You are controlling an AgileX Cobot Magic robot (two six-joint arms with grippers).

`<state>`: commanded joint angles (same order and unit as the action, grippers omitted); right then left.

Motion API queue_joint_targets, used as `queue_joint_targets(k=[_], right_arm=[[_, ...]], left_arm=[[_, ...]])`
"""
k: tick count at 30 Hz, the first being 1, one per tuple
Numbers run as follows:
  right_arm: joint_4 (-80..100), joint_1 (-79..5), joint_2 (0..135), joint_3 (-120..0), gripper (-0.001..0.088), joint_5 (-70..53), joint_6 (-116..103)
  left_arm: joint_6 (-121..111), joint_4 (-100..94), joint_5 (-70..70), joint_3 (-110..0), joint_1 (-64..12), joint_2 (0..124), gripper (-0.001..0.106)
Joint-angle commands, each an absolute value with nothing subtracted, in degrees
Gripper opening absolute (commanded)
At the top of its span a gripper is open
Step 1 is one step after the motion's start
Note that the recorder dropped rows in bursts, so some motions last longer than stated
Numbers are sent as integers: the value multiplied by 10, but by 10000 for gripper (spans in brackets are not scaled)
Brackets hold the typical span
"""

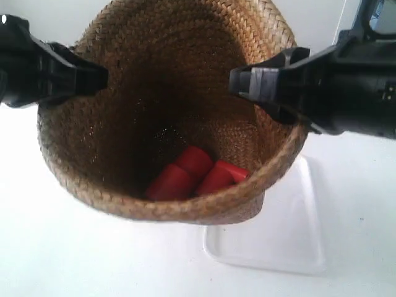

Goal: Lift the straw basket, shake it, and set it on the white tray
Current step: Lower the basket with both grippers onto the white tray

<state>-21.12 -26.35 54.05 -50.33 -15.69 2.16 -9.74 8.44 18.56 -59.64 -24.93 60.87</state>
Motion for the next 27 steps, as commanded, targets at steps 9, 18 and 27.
queue_joint_targets(k=[9,18,27], right_arm=[[-27,-145,635,-628,0,-406,-94],[39,-131,683,-738,0,-609,-108],[50,-63,704,-746,0,-657,-108]], left_arm=[[-119,68,311,-711,-227,707,0],[-135,62,440,-826,-232,803,0],[-137,48,449,-913,-281,879,0]])
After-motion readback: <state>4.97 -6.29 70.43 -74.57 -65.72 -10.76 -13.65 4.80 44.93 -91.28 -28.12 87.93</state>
